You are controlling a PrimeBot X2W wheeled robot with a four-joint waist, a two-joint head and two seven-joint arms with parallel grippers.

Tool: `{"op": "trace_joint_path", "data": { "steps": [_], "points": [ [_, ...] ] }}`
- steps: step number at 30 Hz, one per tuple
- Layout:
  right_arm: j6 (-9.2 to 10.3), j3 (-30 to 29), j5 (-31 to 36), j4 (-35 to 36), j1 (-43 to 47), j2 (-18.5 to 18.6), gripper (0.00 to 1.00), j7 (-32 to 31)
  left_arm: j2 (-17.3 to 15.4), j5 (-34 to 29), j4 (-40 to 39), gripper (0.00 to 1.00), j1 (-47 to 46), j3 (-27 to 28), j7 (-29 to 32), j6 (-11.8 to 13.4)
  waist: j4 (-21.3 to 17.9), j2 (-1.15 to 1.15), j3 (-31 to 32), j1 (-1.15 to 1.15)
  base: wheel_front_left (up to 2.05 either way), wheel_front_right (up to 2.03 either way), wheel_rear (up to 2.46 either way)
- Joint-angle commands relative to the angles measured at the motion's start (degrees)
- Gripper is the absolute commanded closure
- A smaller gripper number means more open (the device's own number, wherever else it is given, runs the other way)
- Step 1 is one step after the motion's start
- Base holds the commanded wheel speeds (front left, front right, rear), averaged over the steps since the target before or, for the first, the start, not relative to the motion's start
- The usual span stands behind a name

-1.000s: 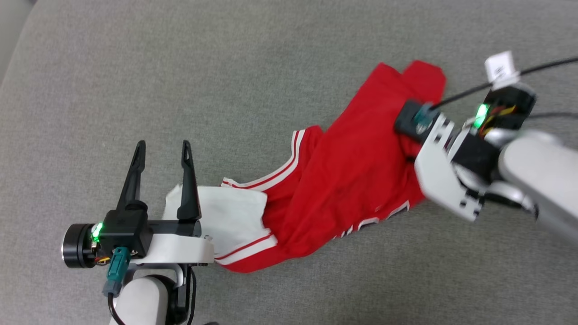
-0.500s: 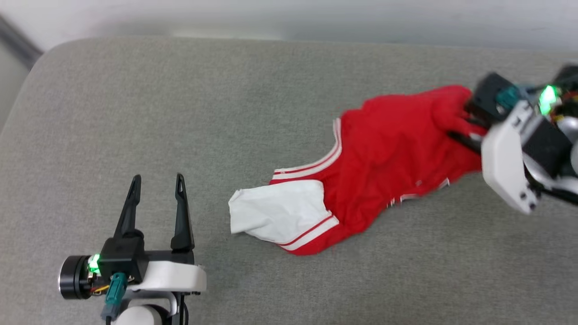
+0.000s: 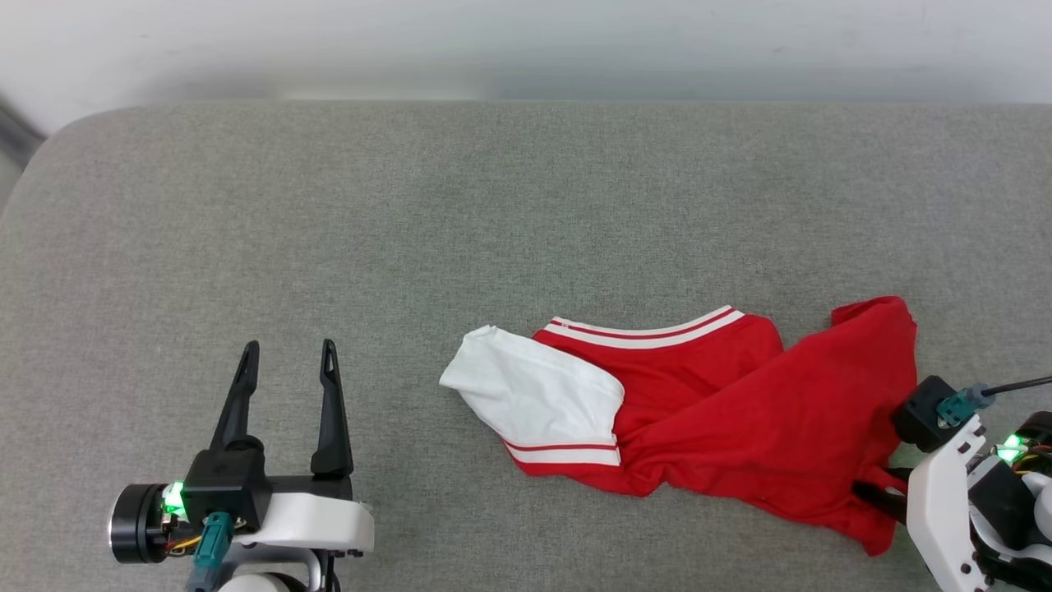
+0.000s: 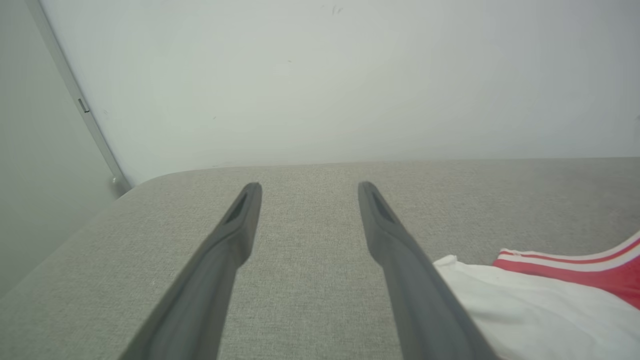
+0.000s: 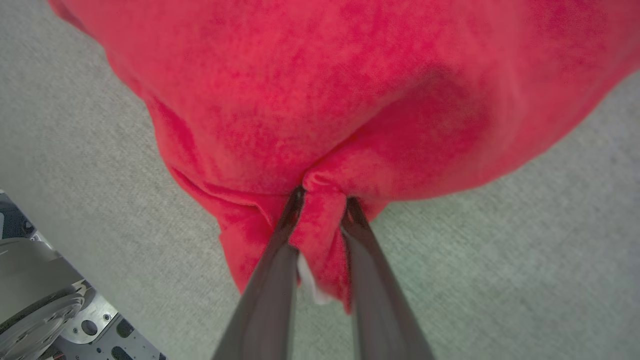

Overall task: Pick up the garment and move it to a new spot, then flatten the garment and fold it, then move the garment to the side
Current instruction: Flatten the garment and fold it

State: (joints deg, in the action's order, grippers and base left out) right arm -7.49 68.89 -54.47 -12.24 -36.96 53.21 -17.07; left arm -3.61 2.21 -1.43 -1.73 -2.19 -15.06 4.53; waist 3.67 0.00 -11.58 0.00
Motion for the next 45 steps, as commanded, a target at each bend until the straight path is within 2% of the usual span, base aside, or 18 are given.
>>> {"op": "trace_joint_path", "data": {
  "steps": [1,3,5,6,12,17,21,25,28,29,33,36,41,45],
  "points": [
    [0.01,-0.2,1.0,-2.3,2.8,-1.8,1.00,0.4,-0.1,-0.5,0.5,0.00,-0.5,0.1,-0.2,-0.3,0.1,0.00,0.1,0.00,0.00,0.00,0.00],
    [0.01,-2.2,1.1,-4.3,4.3,-3.5,1.00,2.5,-0.5,-0.6,0.8,0.00,-0.7,0.3,-0.2,-0.5,0.0,0.00,0.5,0.00,0.00,0.00,0.00],
    [0.03,-4.8,0.7,-5.4,5.1,-5.0,0.29,4.8,-0.9,-0.8,1.0,0.00,-1.0,0.6,-0.2,-0.9,-0.1,0.00,1.1,0.00,0.00,0.00,0.00],
    [0.03,-6.3,1.2,-5.7,5.2,-5.3,0.00,6.2,-1.1,-0.8,1.1,0.00,-1.1,0.8,-0.2,-0.9,-0.2,0.00,1.4,0.00,0.00,0.00,0.00],
    [0.01,-16.2,5.9,-4.5,7.4,-5.5,0.00,15.5,-3.2,-1.0,1.9,0.00,-3.8,2.0,-0.2,-2.1,-1.1,0.00,3.0,0.00,0.00,0.00,0.00],
    [0.02,-28.4,11.3,-2.2,11.0,-7.7,0.00,22.4,-5.7,-1.5,1.3,0.00,-8.2,2.7,-0.2,-3.3,-2.1,0.00,3.4,0.00,0.00,0.00,0.00],
    [0.02,-40.4,19.0,0.1,16.0,-13.3,0.00,26.2,-7.9,-1.3,3.6,0.00,-12.6,1.7,-0.2,-5.7,-2.9,0.00,3.3,0.00,0.00,0.00,0.00],
    [0.02,-52.2,28.1,4.2,21.8,-21.5,0.00,28.5,-10.5,-1.0,6.3,0.00,-18.7,0.8,2.4,-8.4,-3.6,0.00,2.5,0.00,0.00,0.00,0.00],
    [0.03,-58.5,35.4,7.7,26.1,-27.6,0.00,29.8,-12.5,-0.3,7.9,0.00,-23.4,-0.5,6.9,-10.1,-4.1,0.00,1.7,0.00,0.00,0.00,0.00],
    [0.03,-58.5,35.4,7.7,26.1,-27.6,0.00,29.8,-12.5,-0.3,7.9,0.00,-23.4,-0.5,6.9,-10.1,-4.1,0.00,1.7,0.00,0.00,0.00,0.00],
    [0.02,-63.5,41.7,11.4,30.5,-34.4,0.00,30.8,-15.6,2.7,9.4,0.00,-28.8,-3.6,14.9,-11.6,-4.8,0.00,0.5,0.00,0.00,0.00,0.00],
    [0.03,-65.0,44.0,12.9,32.5,-37.4,0.00,31.2,-17.9,7.5,10.1,0.00,-32.4,-8.3,23.0,-11.9,-5.3,0.00,-0.4,0.00,0.00,0.00,0.00],
    [0.02,-65.4,46.0,13.8,33.7,-40.0,0.00,31.5,-25.6,20.3,9.1,0.00,-38.3,-21.6,38.9,-11.9,-6.4,0.00,-2.0,0.00,0.00,0.00,0.00],
    [0.02,-65.1,46.8,14.2,32.6,-40.6,0.00,31.7,-29.9,29.1,8.0,0.00,-42.7,-31.3,48.9,-11.9,-7.3,0.00,-3.2,0.00,0.00,0.00,0.00]
  ]
}}
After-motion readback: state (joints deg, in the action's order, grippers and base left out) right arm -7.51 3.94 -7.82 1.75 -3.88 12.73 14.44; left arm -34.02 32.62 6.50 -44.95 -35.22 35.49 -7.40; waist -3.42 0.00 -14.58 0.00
